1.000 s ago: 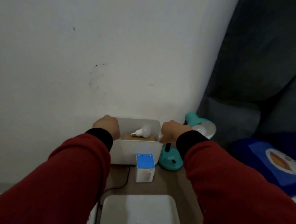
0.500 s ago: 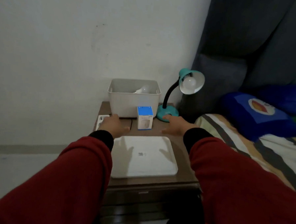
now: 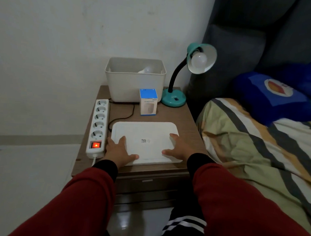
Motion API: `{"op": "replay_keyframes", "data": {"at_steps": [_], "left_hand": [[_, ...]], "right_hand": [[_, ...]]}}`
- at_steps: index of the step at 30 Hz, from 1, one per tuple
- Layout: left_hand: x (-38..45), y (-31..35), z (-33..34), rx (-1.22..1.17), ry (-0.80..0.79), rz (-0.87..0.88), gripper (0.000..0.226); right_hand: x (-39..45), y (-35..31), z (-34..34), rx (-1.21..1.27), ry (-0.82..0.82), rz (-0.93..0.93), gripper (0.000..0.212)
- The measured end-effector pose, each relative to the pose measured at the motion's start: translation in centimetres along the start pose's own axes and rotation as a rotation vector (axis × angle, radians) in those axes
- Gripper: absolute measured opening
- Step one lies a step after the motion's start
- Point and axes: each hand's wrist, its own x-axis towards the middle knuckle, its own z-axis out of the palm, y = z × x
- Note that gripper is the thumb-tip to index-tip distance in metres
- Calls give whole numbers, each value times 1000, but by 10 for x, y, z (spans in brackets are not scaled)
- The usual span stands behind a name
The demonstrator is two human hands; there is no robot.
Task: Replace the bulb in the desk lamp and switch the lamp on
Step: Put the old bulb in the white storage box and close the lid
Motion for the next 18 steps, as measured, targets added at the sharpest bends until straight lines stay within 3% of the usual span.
{"op": "replay_keyframes", "data": {"at_steps": [4, 11, 18], "left_hand": [[2, 2, 1, 28, 8, -7, 101], [13, 9, -16, 57, 61, -14, 99], [14, 22, -71, 72, 198, 85, 93]], "right_hand": [[8, 2, 3, -50, 2, -13, 96], [3, -9, -16, -143, 116, -24, 70], [-1, -40, -65, -195, 257, -93, 70]]}}
